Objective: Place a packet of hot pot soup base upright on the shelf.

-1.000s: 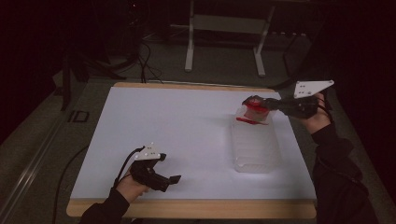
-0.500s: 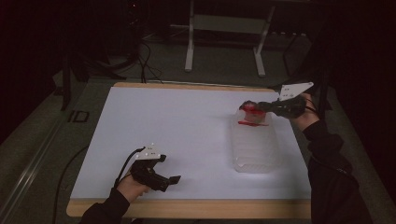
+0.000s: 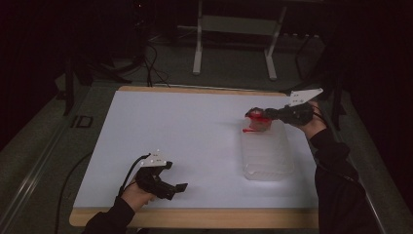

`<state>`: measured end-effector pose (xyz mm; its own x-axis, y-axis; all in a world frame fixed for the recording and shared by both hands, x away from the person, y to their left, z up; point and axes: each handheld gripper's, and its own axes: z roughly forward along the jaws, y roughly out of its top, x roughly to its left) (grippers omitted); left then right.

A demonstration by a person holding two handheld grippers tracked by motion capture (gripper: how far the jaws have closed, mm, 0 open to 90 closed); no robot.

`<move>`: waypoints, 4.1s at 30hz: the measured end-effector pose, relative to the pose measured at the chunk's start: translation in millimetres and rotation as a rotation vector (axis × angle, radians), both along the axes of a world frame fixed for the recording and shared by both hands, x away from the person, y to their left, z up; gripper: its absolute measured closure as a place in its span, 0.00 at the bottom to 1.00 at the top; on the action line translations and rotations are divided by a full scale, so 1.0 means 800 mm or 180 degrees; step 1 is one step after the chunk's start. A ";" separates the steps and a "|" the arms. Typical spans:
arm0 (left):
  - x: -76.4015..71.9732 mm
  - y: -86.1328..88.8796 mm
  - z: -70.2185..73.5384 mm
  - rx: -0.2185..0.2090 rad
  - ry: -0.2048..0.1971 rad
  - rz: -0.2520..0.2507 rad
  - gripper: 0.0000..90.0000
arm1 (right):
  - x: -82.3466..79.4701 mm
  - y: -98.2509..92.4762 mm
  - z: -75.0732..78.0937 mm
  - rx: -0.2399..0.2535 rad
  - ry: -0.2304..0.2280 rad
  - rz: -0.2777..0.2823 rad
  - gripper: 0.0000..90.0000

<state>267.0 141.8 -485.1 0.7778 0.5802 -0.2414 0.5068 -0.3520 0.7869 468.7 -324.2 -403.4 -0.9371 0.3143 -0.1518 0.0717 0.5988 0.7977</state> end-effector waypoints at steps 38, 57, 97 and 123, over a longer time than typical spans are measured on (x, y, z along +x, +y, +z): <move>0.000 -0.002 -0.004 0.0024 0.0033 -0.0040 0.01 | 0.005 -0.006 -0.027 -0.0220 0.0241 -0.0426 0.73; -0.003 -0.003 -0.001 0.0083 -0.0021 -0.0057 0.01 | -0.023 0.016 0.034 0.0121 0.0146 -0.0868 0.13; -0.011 -0.007 0.000 0.0098 -0.0058 -0.0083 0.01 | -0.163 0.103 0.035 0.0420 0.0342 -0.0307 0.14; -0.015 -0.009 0.000 0.0109 -0.0078 -0.0125 0.01 | -0.235 0.129 -0.024 0.0380 0.0426 -0.0222 0.14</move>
